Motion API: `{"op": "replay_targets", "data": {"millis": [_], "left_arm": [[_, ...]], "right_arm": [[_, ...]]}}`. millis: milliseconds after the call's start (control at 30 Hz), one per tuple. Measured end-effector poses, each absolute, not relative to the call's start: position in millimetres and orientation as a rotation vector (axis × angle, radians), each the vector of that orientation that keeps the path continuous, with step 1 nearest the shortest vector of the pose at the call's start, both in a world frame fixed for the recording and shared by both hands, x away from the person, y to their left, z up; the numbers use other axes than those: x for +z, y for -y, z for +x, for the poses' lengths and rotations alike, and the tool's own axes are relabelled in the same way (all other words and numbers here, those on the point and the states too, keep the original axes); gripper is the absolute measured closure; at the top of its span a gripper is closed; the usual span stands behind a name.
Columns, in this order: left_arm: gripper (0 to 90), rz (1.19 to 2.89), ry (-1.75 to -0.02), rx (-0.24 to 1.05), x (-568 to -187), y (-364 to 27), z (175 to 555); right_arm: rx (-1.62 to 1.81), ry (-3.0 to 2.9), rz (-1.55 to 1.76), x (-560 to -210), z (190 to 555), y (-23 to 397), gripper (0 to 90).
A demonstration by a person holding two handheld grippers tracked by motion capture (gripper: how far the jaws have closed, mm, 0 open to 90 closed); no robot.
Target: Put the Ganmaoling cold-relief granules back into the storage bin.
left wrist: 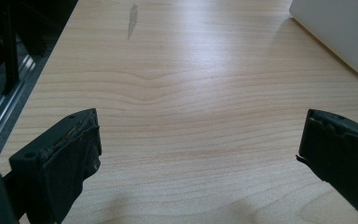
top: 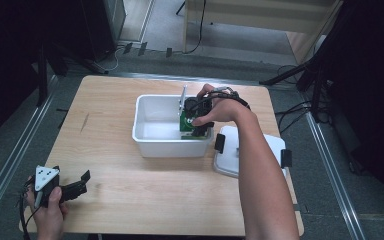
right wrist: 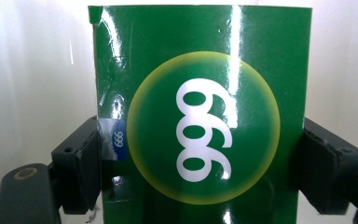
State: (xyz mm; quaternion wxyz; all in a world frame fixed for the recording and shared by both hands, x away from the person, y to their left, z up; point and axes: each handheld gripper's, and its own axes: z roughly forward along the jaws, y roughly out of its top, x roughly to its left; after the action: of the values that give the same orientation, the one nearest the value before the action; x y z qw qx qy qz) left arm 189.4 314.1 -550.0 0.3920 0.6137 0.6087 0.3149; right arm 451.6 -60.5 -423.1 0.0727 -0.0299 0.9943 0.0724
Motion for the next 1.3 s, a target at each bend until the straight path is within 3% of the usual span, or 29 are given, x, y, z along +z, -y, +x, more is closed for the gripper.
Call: {"op": "replay_targets", "data": {"millis": [933, 1100, 1300], "left_arm": [[0.0, 1.558, -1.545, 0.799, -550, -314, 189], [0.0, 1.557, -1.544, 0.798, -550, -314, 189], [0.0, 1.555, -1.545, 0.798, -550, -314, 190]], "right_arm": [[0.019, -3.034, -0.002, -443, 461, 50, 15.1], [0.013, -2.992, 0.018, -438, 459, 50, 12.3], [0.052, -2.949, 0.086, -424, 456, 55, 3.0]]}}
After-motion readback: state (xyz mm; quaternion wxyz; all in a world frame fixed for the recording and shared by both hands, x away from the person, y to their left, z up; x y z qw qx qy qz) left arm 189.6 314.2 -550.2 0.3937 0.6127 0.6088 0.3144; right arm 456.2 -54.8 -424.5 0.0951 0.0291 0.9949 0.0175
